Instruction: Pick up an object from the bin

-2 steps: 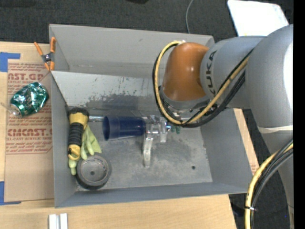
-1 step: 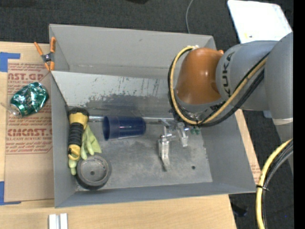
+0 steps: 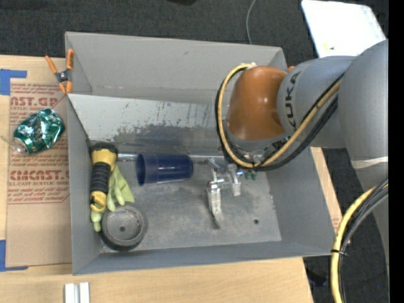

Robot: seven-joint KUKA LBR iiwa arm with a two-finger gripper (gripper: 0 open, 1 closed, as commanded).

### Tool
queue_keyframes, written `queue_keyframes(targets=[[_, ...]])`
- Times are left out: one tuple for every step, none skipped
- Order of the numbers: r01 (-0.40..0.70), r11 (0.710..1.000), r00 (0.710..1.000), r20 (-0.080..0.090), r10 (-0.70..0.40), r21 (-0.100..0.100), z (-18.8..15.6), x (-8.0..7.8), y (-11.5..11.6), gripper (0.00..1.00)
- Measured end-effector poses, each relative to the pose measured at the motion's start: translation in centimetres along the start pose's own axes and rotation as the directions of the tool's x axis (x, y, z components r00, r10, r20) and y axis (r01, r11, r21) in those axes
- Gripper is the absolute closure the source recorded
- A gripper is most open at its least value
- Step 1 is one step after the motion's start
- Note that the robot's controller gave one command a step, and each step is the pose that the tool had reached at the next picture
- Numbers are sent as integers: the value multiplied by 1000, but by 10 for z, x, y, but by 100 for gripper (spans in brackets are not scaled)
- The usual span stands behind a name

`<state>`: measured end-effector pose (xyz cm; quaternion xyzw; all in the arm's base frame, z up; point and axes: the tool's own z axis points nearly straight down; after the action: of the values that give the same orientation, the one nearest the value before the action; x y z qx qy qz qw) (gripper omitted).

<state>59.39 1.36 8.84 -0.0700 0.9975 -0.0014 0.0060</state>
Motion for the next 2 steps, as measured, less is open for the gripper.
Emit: queue_keyframes(targets=[[192, 981, 981, 1, -192, -1, -31, 4, -7, 0], [45, 999, 999, -1, -45, -5, -68, 2, 22, 0]])
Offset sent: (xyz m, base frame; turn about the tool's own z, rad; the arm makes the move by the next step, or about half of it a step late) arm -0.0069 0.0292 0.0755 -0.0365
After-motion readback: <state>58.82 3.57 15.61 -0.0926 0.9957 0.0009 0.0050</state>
